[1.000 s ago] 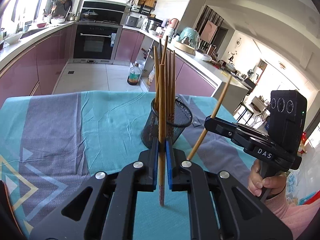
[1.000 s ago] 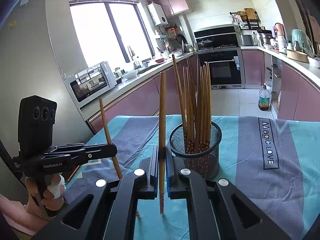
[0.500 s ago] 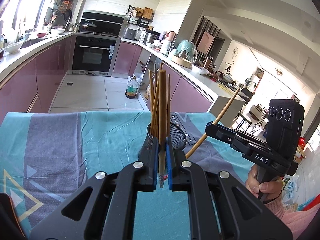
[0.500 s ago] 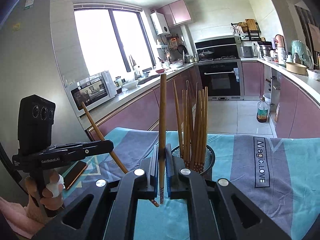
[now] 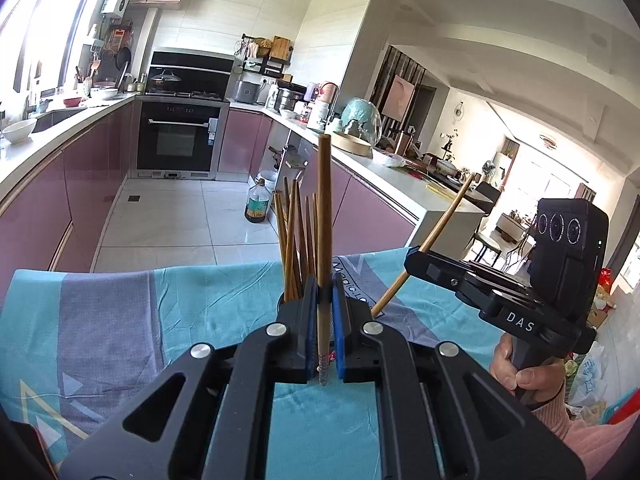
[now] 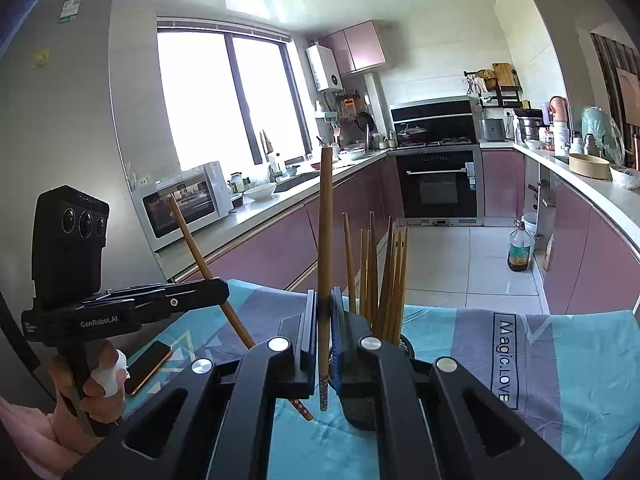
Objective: Organize utensils
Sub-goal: 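Lower the left gripper's chopstick into the mesh cup while the right gripper lowers its own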
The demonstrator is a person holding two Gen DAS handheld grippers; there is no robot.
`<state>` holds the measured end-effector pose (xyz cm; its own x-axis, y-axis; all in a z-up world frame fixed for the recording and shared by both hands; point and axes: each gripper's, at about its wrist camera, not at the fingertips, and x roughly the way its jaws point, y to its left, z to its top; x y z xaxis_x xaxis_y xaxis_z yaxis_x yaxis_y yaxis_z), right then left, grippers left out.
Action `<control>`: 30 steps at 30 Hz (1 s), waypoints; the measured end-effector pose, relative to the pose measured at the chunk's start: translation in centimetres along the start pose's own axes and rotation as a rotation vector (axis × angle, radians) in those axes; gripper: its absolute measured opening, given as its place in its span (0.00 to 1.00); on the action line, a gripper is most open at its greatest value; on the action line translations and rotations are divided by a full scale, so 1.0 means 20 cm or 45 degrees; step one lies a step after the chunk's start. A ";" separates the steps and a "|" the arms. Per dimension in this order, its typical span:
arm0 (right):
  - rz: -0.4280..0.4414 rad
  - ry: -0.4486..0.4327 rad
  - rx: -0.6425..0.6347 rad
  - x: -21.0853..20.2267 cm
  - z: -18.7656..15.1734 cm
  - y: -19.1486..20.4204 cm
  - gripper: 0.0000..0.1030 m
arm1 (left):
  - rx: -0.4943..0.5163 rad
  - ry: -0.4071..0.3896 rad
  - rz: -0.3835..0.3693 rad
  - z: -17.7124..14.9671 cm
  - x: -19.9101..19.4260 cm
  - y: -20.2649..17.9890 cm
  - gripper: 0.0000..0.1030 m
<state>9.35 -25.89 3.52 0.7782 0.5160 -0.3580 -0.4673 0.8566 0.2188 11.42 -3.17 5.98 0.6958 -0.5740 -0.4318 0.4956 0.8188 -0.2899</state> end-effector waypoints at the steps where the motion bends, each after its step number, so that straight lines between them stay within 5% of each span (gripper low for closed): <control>1: -0.001 -0.005 -0.002 0.00 0.01 0.00 0.05 | 0.005 -0.007 -0.001 0.01 0.00 -0.01 0.08; 21: -0.048 -0.092 -0.041 0.00 0.13 -0.03 0.05 | 0.069 -0.087 0.049 0.22 0.07 -0.09 0.08; 30: -0.086 -0.036 -0.020 0.10 0.10 -0.07 0.05 | 0.073 -0.008 0.078 0.18 0.20 -0.09 0.08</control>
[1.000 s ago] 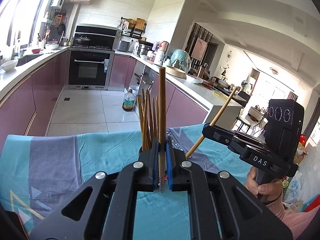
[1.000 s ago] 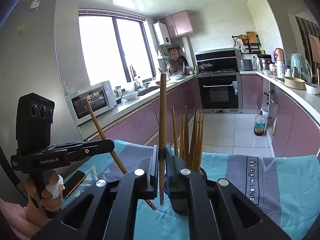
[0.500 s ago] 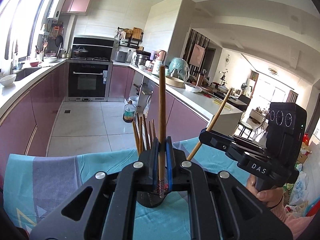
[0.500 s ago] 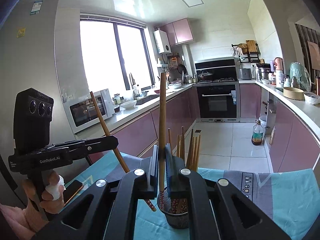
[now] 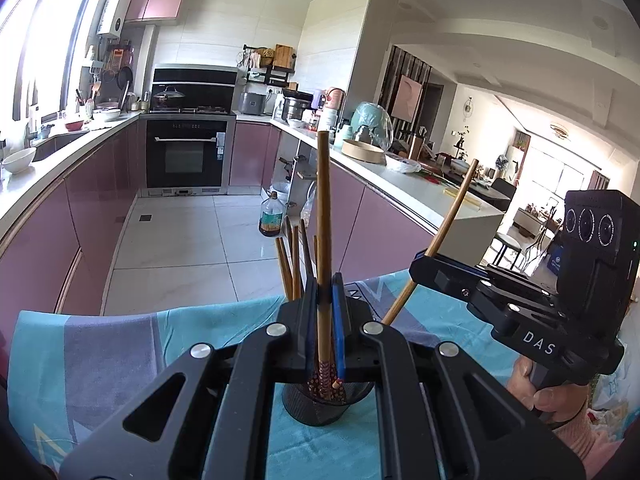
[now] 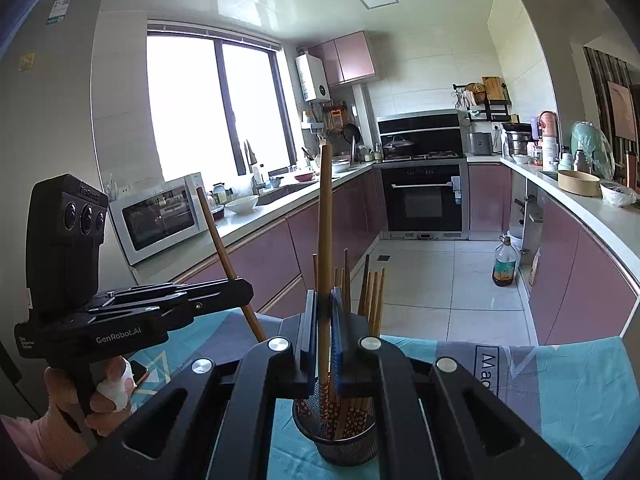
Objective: Organize utensils
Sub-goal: 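Lower the left gripper's chopstick into the mesh cup while the right gripper lowers its own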
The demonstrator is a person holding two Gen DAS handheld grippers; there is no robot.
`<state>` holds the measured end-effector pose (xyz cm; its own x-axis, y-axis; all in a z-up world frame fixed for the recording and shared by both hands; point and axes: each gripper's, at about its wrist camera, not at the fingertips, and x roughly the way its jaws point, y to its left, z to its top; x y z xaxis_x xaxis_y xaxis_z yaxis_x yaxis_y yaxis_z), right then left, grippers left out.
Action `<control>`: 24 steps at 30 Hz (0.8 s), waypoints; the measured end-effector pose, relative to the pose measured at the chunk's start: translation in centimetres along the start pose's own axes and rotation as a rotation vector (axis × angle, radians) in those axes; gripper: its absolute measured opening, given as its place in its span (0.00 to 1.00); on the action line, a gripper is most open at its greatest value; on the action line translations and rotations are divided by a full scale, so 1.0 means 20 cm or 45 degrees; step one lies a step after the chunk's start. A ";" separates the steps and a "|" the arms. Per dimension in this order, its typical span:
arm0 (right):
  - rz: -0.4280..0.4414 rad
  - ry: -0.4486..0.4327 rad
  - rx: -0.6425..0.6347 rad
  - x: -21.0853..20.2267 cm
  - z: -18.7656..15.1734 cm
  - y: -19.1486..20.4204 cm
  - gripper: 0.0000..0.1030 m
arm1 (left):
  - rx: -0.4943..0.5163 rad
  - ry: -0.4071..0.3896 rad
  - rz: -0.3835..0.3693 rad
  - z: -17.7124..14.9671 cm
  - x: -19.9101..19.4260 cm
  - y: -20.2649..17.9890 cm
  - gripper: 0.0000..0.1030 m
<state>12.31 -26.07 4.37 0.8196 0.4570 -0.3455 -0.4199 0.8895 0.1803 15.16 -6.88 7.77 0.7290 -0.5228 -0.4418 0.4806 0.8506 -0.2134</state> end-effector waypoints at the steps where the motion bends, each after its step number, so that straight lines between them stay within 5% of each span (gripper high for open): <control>1: -0.003 0.007 0.002 0.01 -0.01 0.00 0.05 | -0.004 0.011 0.002 0.00 0.01 0.00 0.08; 24: -0.032 0.258 0.055 0.29 -0.14 -0.07 0.05 | 0.031 0.258 0.101 -0.13 0.32 0.06 0.08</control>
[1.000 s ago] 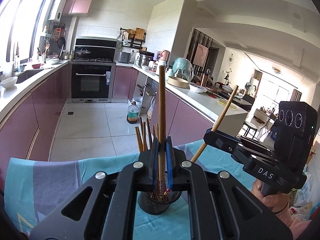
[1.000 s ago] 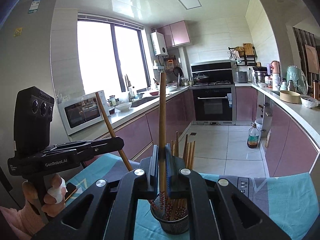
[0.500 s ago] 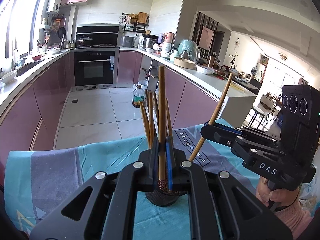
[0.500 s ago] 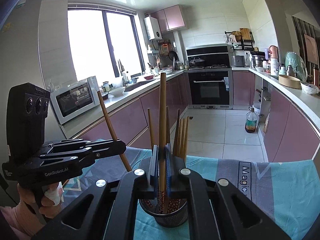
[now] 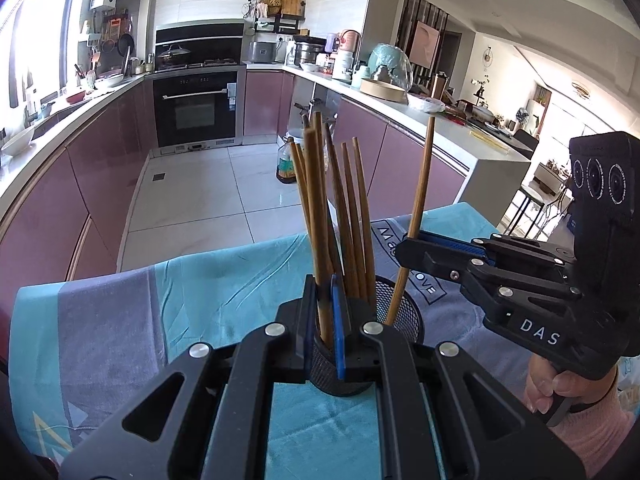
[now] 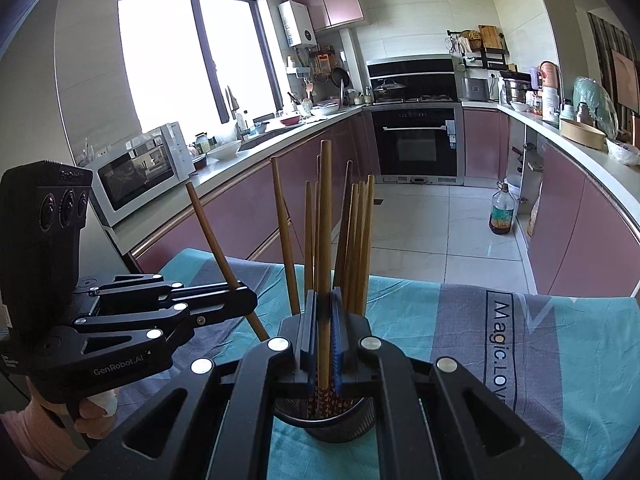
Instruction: Organize utensils
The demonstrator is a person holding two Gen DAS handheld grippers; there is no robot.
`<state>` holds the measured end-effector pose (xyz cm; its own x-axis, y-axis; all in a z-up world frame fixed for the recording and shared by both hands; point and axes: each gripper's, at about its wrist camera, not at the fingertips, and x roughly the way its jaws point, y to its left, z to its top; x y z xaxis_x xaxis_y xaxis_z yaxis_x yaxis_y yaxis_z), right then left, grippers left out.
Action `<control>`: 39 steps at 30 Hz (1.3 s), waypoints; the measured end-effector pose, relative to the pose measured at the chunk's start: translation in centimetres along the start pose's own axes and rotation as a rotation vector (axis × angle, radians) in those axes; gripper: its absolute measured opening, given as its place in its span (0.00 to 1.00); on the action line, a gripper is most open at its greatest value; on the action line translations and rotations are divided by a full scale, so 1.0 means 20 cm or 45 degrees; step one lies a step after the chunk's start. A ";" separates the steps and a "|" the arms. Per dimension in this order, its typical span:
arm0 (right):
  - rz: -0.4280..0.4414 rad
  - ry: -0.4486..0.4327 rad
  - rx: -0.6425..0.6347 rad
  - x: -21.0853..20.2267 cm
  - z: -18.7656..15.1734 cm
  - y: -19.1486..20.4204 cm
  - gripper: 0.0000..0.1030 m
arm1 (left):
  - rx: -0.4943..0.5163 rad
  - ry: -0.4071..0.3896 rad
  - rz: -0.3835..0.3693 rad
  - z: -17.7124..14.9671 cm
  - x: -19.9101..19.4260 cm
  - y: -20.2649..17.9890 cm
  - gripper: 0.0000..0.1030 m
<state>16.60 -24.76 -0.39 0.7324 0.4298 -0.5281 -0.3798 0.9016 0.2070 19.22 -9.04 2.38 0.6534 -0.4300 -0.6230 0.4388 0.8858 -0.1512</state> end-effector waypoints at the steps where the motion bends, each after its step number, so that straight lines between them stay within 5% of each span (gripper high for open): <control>1: 0.002 0.001 0.006 0.00 0.00 0.00 0.05 | -0.003 0.005 0.004 0.00 0.01 0.01 0.08; 9: -0.001 -0.005 0.040 0.01 0.00 -0.03 0.08 | -0.025 0.013 0.032 0.01 0.06 0.05 0.13; 14: -0.002 -0.040 0.048 -0.03 -0.03 -0.01 0.23 | -0.048 -0.037 0.063 -0.02 0.02 0.08 0.45; 23: -0.062 -0.152 -0.006 -0.15 -0.16 0.08 0.68 | -0.085 -0.202 0.210 -0.16 -0.17 0.16 0.91; 29: -0.128 -0.234 -0.051 -0.19 -0.26 0.17 0.92 | -0.102 -0.321 0.315 -0.29 -0.36 0.22 0.95; 39: -0.170 -0.402 -0.056 -0.28 -0.34 0.26 0.94 | -0.105 -0.497 0.407 -0.48 -0.57 0.19 0.95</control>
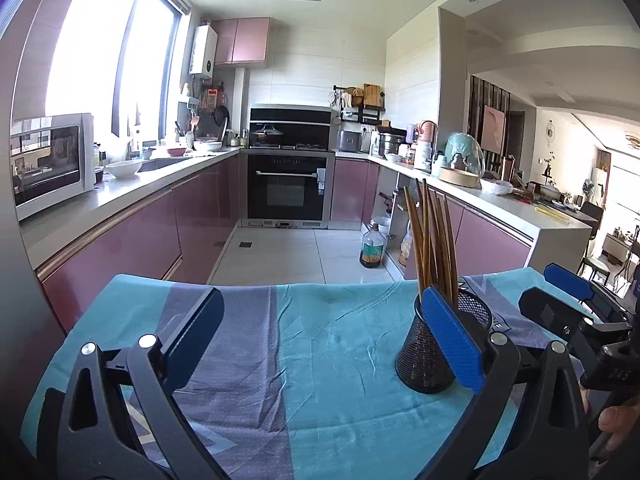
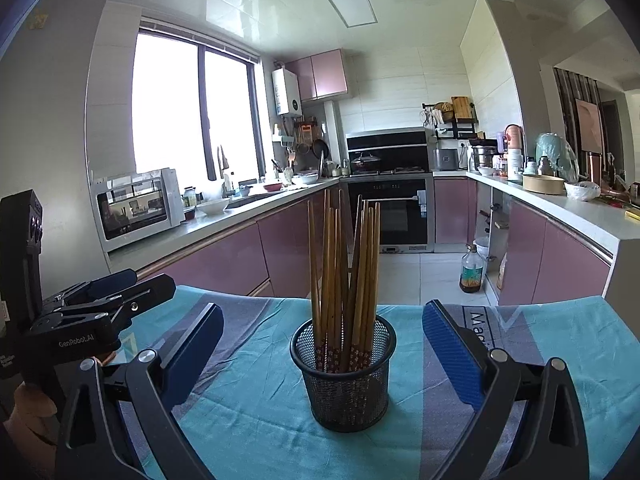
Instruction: Organize utensils
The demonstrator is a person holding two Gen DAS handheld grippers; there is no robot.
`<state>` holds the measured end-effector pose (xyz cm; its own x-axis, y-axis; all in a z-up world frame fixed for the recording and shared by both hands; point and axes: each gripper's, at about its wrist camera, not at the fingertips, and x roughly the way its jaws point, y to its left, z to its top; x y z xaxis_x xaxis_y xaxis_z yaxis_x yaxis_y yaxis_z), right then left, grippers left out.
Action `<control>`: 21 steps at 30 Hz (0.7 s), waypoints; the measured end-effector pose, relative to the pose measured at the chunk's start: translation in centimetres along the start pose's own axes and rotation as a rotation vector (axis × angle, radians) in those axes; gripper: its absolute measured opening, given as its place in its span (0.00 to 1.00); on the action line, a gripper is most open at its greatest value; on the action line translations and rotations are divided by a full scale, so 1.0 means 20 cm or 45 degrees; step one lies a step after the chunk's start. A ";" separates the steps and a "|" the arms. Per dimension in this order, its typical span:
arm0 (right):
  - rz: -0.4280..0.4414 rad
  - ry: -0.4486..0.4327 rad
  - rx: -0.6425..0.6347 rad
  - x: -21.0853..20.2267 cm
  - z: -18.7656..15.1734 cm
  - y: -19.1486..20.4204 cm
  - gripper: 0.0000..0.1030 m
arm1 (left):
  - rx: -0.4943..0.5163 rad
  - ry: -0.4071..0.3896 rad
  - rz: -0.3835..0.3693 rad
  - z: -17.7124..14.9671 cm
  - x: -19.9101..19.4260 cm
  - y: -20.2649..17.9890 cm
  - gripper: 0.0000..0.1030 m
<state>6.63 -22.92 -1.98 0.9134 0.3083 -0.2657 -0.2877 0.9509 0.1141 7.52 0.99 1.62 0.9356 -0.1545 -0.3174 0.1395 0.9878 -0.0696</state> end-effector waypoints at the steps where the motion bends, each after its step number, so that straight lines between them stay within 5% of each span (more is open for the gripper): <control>1: -0.014 -0.019 -0.010 -0.01 -0.01 0.01 0.94 | -0.001 -0.019 0.012 -0.02 -0.03 0.00 0.95; 21: -0.069 -0.117 -0.040 -0.05 -0.04 0.05 0.94 | -0.006 -0.224 0.109 -0.05 -0.19 -0.02 0.95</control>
<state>5.17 -22.34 -2.39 0.9501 0.2538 -0.1814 -0.2447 0.9670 0.0716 3.70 1.11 1.97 0.9863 -0.0632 -0.1521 0.0556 0.9970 -0.0537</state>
